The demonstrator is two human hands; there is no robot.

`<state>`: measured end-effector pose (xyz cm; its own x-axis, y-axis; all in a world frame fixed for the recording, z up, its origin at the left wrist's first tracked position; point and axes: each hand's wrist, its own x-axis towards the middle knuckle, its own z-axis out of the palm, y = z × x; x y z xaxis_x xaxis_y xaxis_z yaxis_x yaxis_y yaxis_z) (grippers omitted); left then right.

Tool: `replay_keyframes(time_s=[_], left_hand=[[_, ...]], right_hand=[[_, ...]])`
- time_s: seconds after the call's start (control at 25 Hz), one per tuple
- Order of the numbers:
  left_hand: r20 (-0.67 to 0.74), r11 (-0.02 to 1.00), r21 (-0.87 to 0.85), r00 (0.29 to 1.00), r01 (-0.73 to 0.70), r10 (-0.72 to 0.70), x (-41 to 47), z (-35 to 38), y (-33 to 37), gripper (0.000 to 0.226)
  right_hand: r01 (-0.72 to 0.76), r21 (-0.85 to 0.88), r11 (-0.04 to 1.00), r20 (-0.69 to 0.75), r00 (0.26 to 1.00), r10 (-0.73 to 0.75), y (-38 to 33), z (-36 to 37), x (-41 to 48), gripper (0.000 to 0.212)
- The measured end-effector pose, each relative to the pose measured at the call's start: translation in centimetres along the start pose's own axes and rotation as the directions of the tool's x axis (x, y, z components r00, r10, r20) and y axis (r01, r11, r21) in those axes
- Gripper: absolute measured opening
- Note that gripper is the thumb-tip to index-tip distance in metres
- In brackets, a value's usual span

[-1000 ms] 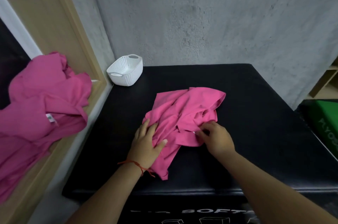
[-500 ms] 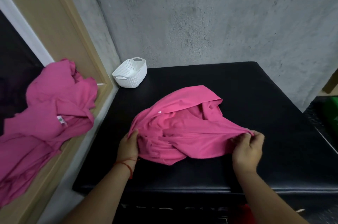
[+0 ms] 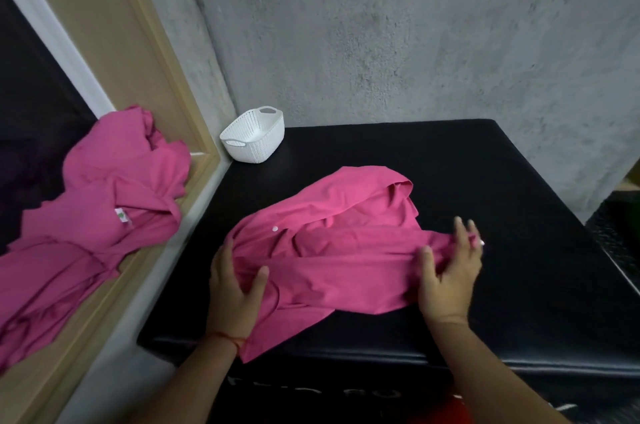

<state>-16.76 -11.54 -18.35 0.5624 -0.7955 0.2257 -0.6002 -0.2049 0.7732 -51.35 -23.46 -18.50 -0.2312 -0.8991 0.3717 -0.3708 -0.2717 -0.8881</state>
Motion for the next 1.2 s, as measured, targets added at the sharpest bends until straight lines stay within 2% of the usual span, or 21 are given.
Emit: replay_keyframes(time_s=[0.08, 0.16, 0.28, 0.36, 0.4, 0.48, 0.56, 0.64, 0.76, 0.84, 0.92, 1.0, 1.08, 1.16, 1.2], left_hand=[[0.080, 0.978, 0.173, 0.991, -0.117, 0.105, -0.5, 0.8, -0.4, 0.088], [0.103, 0.937, 0.291, 0.980, -0.193, 0.170, -1.0, 1.4, -0.6, 0.077], [0.043, 0.918, 0.299, 0.965, -0.260, 0.259, -1.8, 1.9, -0.6, 0.050], [0.004, 0.914, 0.312, 0.963, -0.258, 0.271, -2.1, 2.0, -0.9, 0.039], [-0.010, 0.919, 0.306, 0.964, -0.250, 0.266, -2.1, 2.0, -1.0, 0.035], [-0.025, 0.944, 0.258, 0.975, -0.208, 0.222, -2.2, 1.9, -1.1, 0.025], [-0.040, 0.968, 0.196, 0.985, -0.156, 0.166, -2.3, 1.7, -0.5, 0.020], [-0.060, 0.980, 0.149, 0.988, -0.129, 0.140, -2.3, 1.5, 0.0, 0.020], [-0.094, 0.986, 0.108, 0.986, -0.130, 0.140, -2.1, 1.3, 0.1, 0.019], [-0.090, 0.994, 0.071, 0.992, -0.086, 0.093, -2.1, 1.4, 0.0, 0.027], [-0.077, 0.999, 0.037, 0.996, -0.033, 0.035, -1.9, 1.1, 0.1, 0.045], [-0.016, 0.999, 0.047, 1.000, -0.002, 0.003, -1.3, 1.0, -0.3, 0.051], [0.042, 0.999, 0.038, 0.999, -0.017, 0.015, -1.2, 0.8, -0.3, 0.041], [0.080, 0.999, -0.039, 0.997, 0.019, -0.016, -1.1, 0.7, 1.2, 0.035], [0.069, 0.999, -0.052, 0.998, -0.009, 0.012, -1.2, 0.9, 2.6, 0.035]], right_hand=[[0.226, -0.249, 0.942, 0.294, 0.944, -0.149, -0.1, 1.1, -0.2, 0.075], [0.387, -0.357, 0.850, 0.446, 0.871, -0.209, 0.2, 2.0, -0.6, 0.068], [0.496, -0.348, 0.796, 0.379, 0.851, -0.364, 1.4, 2.6, -0.7, 0.039], [0.517, -0.364, 0.775, 0.322, 0.851, -0.416, 1.5, 2.5, -1.0, 0.029], [0.473, -0.377, 0.796, 0.287, 0.877, -0.386, 1.3, 2.2, -1.0, 0.025], [0.290, -0.376, 0.880, 0.182, 0.954, -0.236, 1.0, 1.7, -0.9, 0.012], [0.108, -0.324, 0.940, 0.079, 0.993, -0.087, 0.8, 1.1, -0.7, 0.007], [-0.055, -0.218, 0.974, -0.007, 0.998, 0.054, 0.3, 0.7, -0.3, 0.008], [-0.270, -0.071, 0.960, -0.104, 0.959, 0.262, -0.9, 0.2, 0.3, 0.011], [-0.292, -0.066, 0.954, -0.079, 0.955, 0.287, -0.9, -0.4, 0.5, 0.011], [-0.184, -0.141, 0.973, 0.035, 0.981, 0.191, -0.3, -1.1, 0.5, 0.008], [0.024, -0.248, 0.969, 0.248, 0.968, 0.039, 0.8, -2.5, 0.0, 0.013], [0.241, -0.285, 0.928, 0.450, 0.888, -0.092, 1.8, -3.9, -1.0, 0.037], [0.344, -0.299, 0.890, 0.520, 0.841, -0.150, 1.5, -4.8, -1.9, 0.057], [0.376, -0.301, 0.877, 0.514, 0.838, -0.183, 1.1, -5.0, -2.2, 0.064]])
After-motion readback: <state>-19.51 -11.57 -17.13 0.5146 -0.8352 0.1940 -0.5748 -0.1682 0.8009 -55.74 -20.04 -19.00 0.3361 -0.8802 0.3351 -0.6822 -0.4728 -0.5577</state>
